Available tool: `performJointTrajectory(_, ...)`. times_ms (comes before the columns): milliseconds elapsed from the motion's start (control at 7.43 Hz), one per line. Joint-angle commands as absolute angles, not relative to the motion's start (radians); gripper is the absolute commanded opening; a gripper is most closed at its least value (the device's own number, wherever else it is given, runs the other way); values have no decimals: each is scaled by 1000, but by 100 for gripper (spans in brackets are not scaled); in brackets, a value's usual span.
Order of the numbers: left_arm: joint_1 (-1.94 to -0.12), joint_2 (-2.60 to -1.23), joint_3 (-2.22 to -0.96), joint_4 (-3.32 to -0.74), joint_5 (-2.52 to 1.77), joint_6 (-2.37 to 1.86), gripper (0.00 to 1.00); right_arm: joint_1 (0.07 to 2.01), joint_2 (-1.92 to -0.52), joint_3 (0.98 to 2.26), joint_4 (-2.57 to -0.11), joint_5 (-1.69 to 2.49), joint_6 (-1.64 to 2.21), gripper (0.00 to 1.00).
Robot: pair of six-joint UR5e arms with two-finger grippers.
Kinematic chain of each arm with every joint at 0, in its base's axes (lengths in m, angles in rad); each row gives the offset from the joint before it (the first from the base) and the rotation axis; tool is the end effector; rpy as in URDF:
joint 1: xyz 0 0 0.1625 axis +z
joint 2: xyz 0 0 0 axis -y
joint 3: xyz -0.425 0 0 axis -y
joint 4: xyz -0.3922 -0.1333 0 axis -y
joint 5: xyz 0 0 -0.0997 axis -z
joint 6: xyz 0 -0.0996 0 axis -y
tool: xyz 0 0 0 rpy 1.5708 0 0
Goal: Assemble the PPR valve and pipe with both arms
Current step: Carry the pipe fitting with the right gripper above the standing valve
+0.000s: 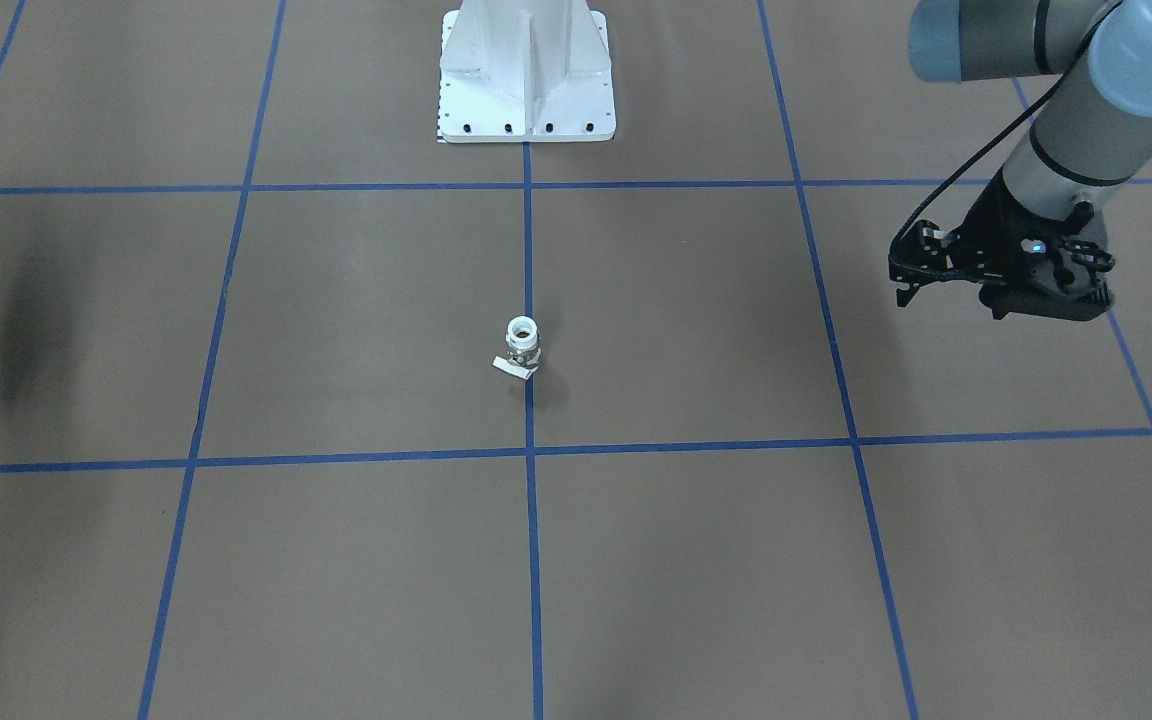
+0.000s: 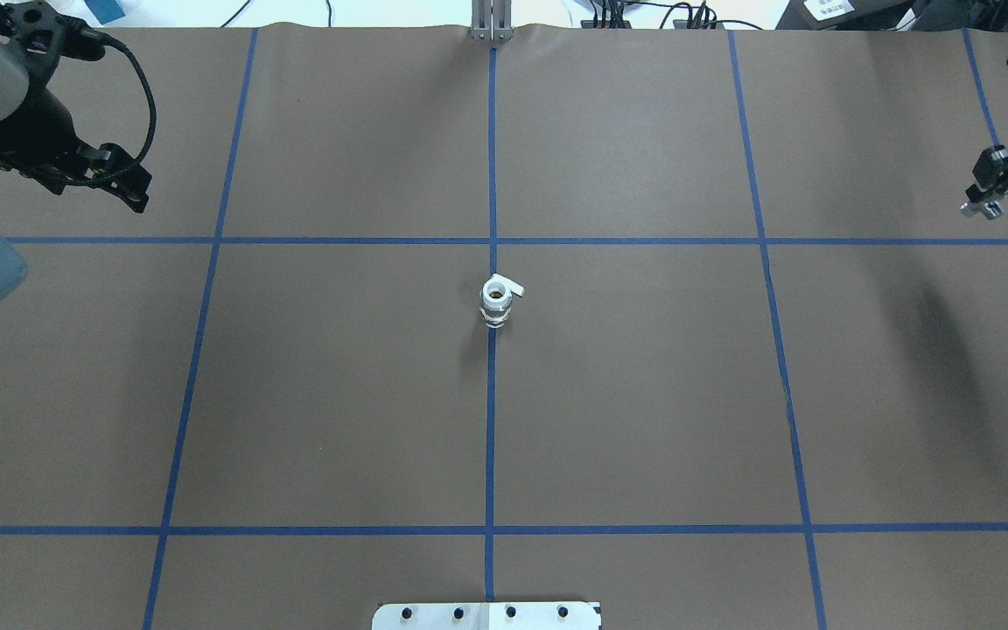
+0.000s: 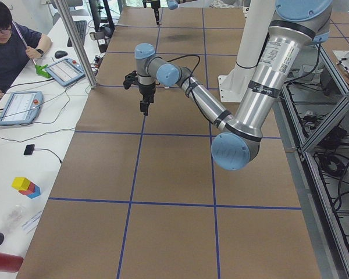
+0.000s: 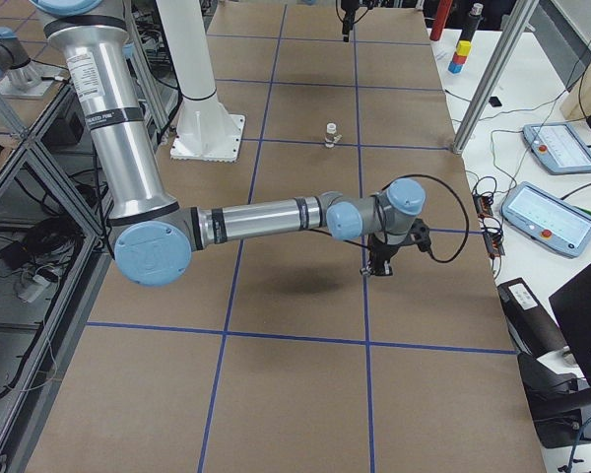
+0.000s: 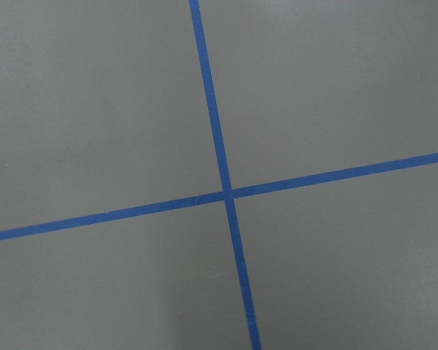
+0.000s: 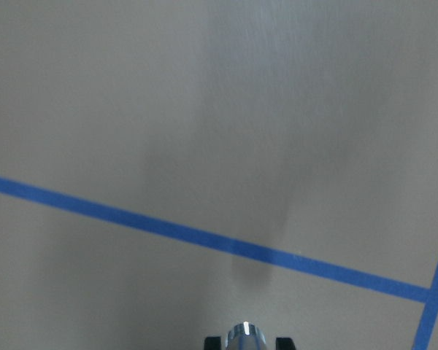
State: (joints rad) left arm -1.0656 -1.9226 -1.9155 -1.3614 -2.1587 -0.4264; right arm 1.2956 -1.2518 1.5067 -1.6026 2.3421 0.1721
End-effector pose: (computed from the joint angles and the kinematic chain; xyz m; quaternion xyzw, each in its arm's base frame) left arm 0.2096 -0.5402 0.3364 0.0799 0.3549 0.1064 0.9254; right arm -0.1086 -0.6196 0.5148 0.0177 -0.3874 -0.0893 0.9174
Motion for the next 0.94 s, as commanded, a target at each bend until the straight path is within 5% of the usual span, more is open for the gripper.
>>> performJointTrajectory(0, -1217, -1859, -1860, -1368, -2161, -113, 100, 1226, -1056, 1749, -1972, 2344, 397, 0)
performJointTrajectory(538, -1269, -1818, -1770, -1396, -2178, -3, 100, 787, -742, 1786, -1976, 2112, 1133, 0)
performJointTrajectory(808, -1264, -1818, -1756, -1408, -2178, -6, 100, 691, -591, 1638, -1974, 2069, 1232, 0)
